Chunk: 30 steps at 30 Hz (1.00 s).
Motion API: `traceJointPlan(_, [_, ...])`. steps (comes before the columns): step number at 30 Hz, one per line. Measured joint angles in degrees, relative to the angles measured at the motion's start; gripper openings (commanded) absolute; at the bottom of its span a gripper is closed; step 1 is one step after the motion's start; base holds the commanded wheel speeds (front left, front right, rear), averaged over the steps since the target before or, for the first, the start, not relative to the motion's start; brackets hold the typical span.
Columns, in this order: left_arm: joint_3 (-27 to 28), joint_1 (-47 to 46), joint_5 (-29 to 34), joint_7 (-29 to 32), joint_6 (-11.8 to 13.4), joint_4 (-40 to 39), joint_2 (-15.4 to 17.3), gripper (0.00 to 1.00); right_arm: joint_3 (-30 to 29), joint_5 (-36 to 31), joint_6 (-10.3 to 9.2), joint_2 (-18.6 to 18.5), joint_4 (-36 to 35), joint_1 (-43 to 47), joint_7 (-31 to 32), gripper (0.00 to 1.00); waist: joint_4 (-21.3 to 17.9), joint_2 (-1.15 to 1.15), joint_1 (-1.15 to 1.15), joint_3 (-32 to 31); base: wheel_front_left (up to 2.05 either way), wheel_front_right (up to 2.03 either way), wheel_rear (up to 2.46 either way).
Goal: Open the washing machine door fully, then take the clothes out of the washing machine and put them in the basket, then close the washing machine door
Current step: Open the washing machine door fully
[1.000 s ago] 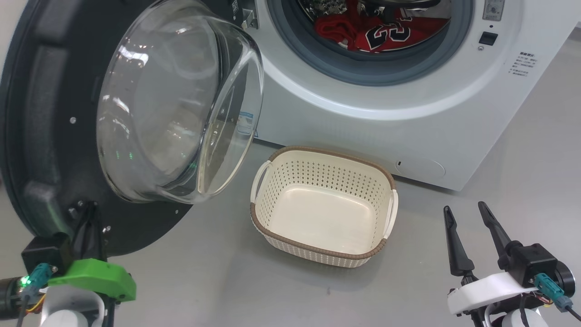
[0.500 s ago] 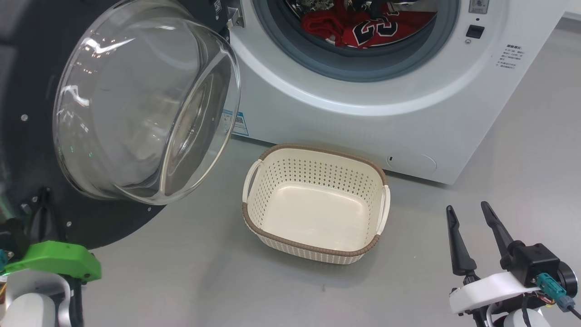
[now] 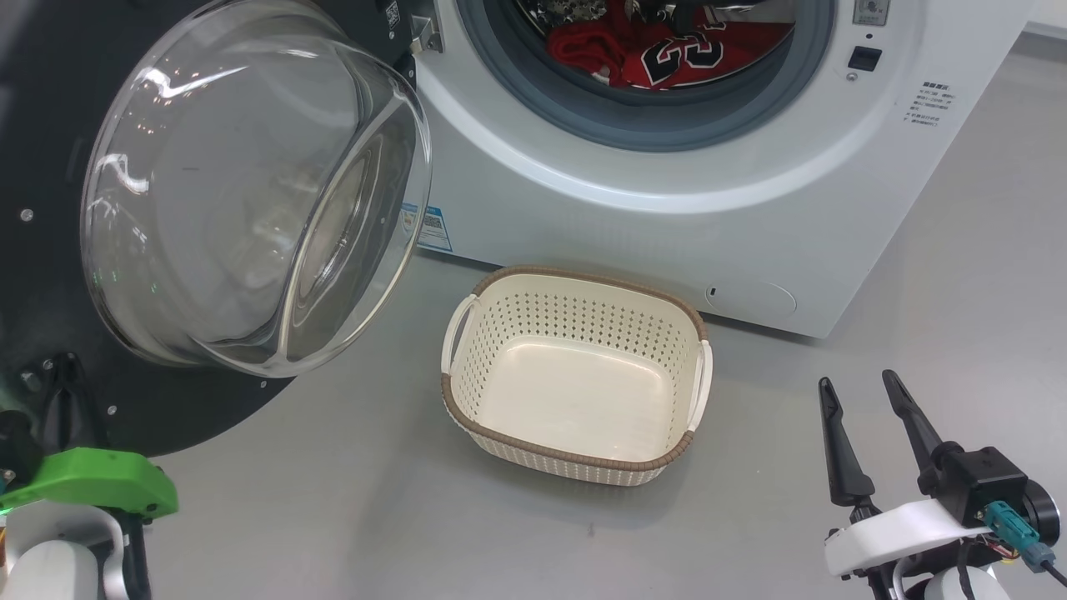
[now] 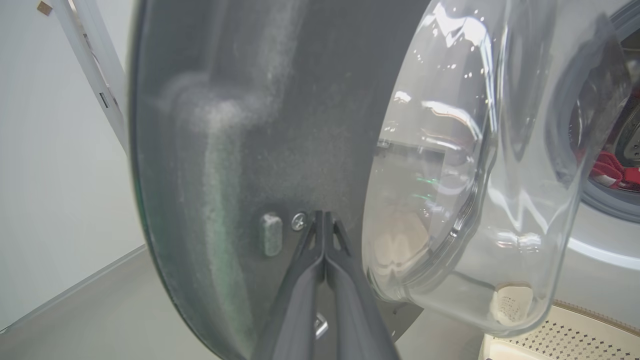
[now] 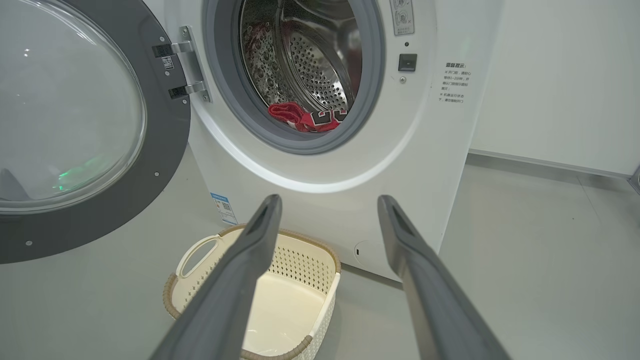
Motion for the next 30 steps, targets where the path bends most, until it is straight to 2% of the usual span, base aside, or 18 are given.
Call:
traceJointPlan(14, [-2.53, 2.7, 0.11, -2.48, 0.14, -2.93, -4.02, 0.0, 0.1, 0.0, 0.01, 0.0, -0.02, -0.02, 0.0, 1.0, -0.35, 0.0, 0.0, 0.02, 0.0, 0.0, 0.0])
traceJointPlan(23, [-8.23, 6.53, 2.11, -2.91, -3.39, -6.15, -5.52, 0.0, 1.55, 0.0, 0.02, -0.02, -0.01, -0.88, 0.0, 1.0, -1.79, 0.0, 0.0, 0.2, 0.0, 0.0, 0.0])
traceJointPlan(30, [-10.65, 6.92, 2.5, -2.98, -5.15, -8.67, -5.83, 0.0, 2.66, 0.36, 0.03, -0.03, -0.11, -1.99, 0.01, 1.0, -4.34, 0.0, 0.0, 0.61, 0.0, 0.0, 0.0])
